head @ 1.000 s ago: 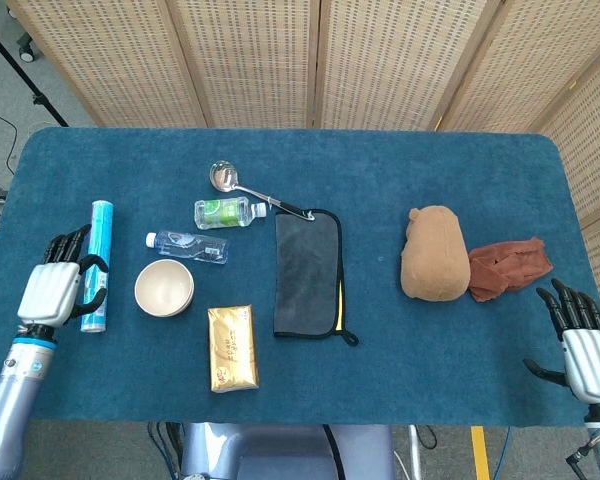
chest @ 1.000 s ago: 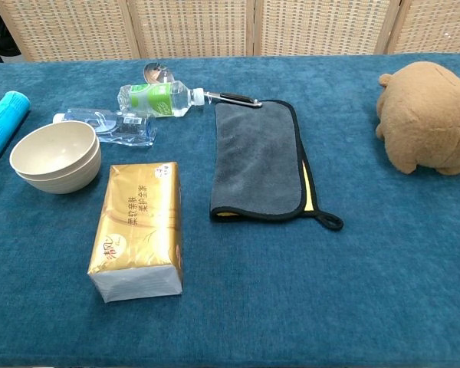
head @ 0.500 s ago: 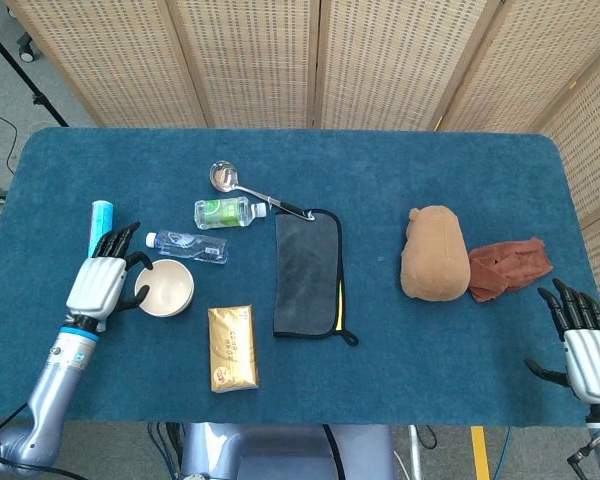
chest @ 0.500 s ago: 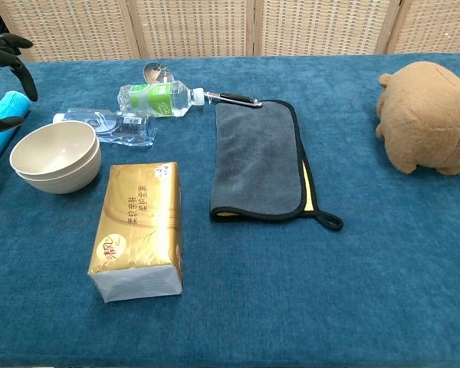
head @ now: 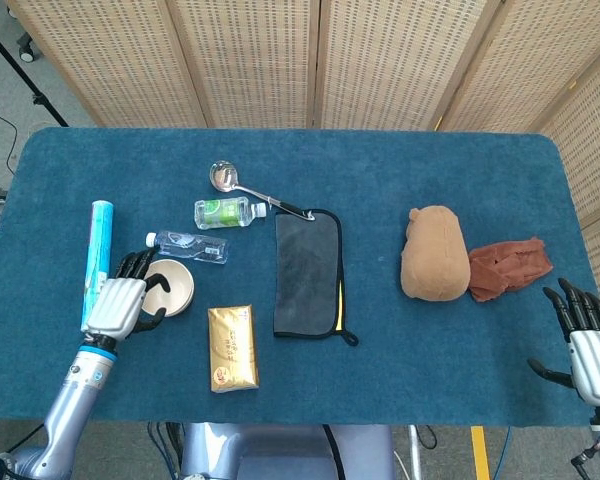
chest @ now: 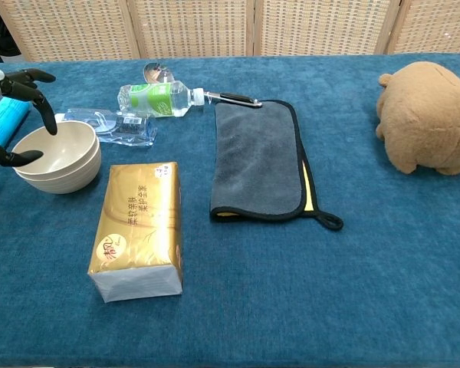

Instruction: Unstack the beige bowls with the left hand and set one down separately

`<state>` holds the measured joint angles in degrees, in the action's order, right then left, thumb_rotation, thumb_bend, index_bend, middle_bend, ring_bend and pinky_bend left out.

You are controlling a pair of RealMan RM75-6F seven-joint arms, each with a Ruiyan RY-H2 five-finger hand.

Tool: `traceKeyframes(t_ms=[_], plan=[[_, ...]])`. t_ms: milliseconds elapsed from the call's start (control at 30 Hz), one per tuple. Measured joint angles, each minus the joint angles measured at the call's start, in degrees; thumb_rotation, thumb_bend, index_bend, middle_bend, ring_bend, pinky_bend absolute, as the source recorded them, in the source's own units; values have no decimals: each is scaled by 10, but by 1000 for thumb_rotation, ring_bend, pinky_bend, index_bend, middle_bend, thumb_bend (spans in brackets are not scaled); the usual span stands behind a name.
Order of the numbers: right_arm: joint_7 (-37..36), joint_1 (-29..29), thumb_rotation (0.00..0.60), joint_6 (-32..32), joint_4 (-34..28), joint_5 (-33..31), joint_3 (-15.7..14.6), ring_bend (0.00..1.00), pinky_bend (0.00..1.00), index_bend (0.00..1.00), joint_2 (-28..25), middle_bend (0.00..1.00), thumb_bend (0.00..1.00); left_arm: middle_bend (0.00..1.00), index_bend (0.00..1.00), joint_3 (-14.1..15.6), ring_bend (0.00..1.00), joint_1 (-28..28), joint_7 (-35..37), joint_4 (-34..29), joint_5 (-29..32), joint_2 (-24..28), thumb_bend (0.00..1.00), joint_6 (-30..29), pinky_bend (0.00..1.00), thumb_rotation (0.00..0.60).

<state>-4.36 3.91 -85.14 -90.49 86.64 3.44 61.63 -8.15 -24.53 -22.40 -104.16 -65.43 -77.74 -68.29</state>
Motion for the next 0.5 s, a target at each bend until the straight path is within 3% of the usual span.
traceKeyframes(t_ms=[500], plan=[[-11, -7, 600, -16, -3, 10, -1, 0, 51, 82, -6, 0, 105, 21, 465, 29, 0, 16, -55, -40, 17, 5, 334, -39, 0, 590]])
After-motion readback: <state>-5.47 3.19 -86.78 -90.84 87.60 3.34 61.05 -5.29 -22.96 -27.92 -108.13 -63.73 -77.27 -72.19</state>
